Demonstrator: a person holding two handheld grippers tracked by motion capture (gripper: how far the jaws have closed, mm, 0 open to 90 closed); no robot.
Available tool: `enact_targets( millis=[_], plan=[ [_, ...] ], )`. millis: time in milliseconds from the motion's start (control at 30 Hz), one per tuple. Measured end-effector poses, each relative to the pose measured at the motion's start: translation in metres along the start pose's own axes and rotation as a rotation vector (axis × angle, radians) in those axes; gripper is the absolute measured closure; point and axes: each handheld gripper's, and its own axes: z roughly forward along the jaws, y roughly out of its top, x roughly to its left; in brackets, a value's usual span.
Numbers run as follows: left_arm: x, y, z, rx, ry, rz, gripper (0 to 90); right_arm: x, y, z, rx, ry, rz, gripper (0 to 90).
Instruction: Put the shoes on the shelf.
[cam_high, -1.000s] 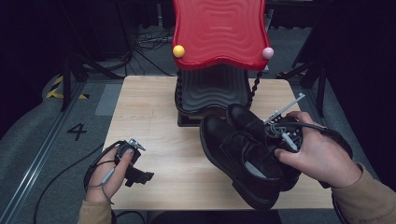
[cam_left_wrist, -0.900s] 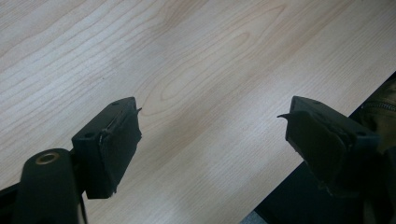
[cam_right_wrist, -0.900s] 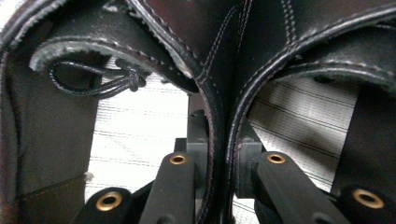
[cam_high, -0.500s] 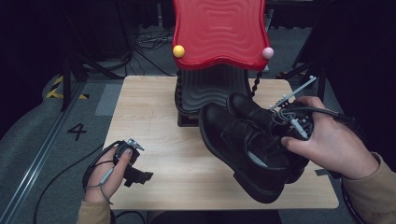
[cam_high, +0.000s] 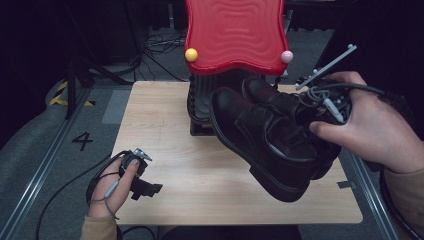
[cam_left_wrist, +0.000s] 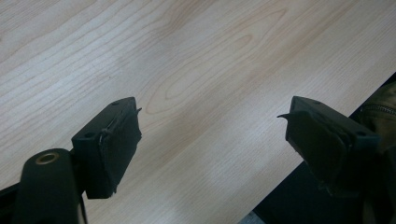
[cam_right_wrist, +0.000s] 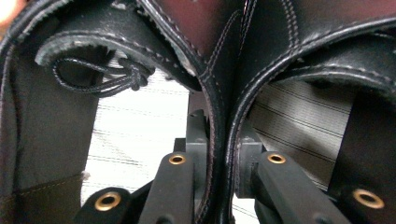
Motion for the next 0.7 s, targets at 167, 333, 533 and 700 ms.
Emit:
enact_targets(
  millis=[167,333,533,700],
  plan=[
    [0.001,-0.001,-0.001,-0.001,0.001,0.003,18.4,0.004,0.008,-0.011,-0.021,-0.013,-0.01,81.2],
    [0.001,-0.001,-0.002,-0.001,0.001,-0.001,18.5,0.006,0.021,-0.022,-0.031,-0.017,-0.002,81.2],
    [0.002,-0.003,-0.004,-0.017,-0.003,-0.003,18.4,0.006,0.043,-0.037,-0.059,-0.042,0.026,81.2],
    [0.005,-0.005,-0.006,-0.026,0.001,-0.009,18.4,0.004,0.064,-0.046,-0.078,-0.063,0.058,81.1]
  ],
)
